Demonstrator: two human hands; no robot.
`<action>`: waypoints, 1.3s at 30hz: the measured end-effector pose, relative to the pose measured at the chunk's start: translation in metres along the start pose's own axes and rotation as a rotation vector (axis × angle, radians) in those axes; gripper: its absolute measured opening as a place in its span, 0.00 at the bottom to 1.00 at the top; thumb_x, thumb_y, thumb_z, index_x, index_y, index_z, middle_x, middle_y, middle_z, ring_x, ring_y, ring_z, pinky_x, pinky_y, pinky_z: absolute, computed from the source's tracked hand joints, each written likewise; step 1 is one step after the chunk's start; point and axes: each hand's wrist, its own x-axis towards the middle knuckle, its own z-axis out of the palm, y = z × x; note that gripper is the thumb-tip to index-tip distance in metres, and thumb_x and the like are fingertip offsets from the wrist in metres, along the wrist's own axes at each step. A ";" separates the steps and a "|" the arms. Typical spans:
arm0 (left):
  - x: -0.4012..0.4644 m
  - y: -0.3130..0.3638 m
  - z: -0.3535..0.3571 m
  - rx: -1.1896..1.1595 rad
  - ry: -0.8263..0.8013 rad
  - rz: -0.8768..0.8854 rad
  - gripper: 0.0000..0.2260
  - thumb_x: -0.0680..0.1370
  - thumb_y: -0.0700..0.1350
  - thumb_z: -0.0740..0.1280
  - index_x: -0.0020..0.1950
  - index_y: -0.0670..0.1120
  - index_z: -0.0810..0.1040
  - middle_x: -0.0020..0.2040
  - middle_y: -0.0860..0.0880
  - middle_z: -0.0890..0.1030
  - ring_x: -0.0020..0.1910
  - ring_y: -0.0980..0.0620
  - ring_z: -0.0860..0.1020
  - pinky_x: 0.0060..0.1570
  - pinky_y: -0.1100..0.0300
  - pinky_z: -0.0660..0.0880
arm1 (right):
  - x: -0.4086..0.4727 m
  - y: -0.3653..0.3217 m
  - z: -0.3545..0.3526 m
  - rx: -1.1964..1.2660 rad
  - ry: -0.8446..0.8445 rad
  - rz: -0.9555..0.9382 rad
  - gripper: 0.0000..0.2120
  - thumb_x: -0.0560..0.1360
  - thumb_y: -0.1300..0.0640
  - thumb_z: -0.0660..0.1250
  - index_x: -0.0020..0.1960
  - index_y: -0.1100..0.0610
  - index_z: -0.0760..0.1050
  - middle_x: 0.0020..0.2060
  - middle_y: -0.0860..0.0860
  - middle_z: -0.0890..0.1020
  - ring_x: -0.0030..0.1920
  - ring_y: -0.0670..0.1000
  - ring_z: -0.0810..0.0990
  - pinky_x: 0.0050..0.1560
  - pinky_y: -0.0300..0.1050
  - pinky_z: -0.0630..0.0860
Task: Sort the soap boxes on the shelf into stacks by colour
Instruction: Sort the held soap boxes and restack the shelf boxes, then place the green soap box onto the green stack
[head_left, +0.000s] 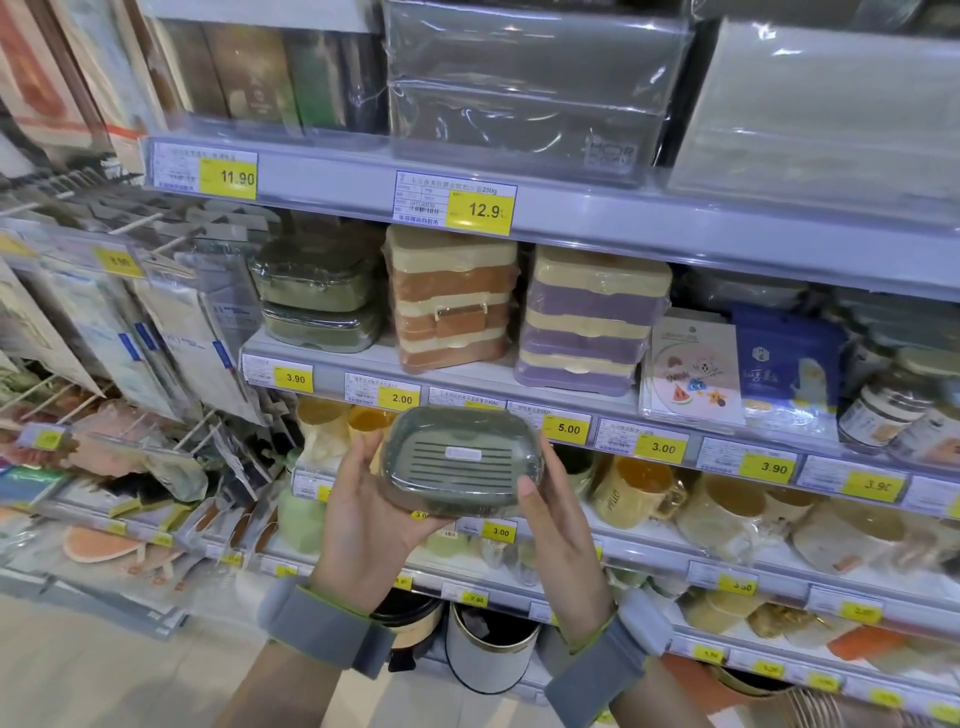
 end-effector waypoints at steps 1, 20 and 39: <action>-0.001 0.001 -0.001 -0.027 0.010 0.022 0.26 0.81 0.58 0.55 0.73 0.42 0.68 0.70 0.36 0.74 0.68 0.34 0.74 0.52 0.35 0.78 | 0.002 -0.002 0.001 0.013 0.002 -0.004 0.23 0.81 0.61 0.57 0.74 0.49 0.60 0.65 0.36 0.72 0.60 0.28 0.72 0.53 0.23 0.69; -0.016 0.053 -0.029 0.435 0.091 0.417 0.30 0.71 0.60 0.62 0.73 0.55 0.68 0.75 0.53 0.71 0.73 0.57 0.68 0.76 0.51 0.59 | 0.032 -0.003 0.076 0.062 0.171 -0.140 0.16 0.78 0.64 0.61 0.66 0.59 0.68 0.57 0.45 0.77 0.49 0.33 0.79 0.47 0.28 0.74; 0.025 0.134 -0.062 0.545 0.044 0.541 0.41 0.66 0.75 0.64 0.74 0.63 0.56 0.78 0.63 0.60 0.75 0.68 0.59 0.69 0.68 0.59 | 0.082 -0.009 0.167 0.049 0.090 -0.234 0.29 0.76 0.55 0.66 0.74 0.46 0.61 0.69 0.41 0.72 0.69 0.43 0.70 0.67 0.42 0.70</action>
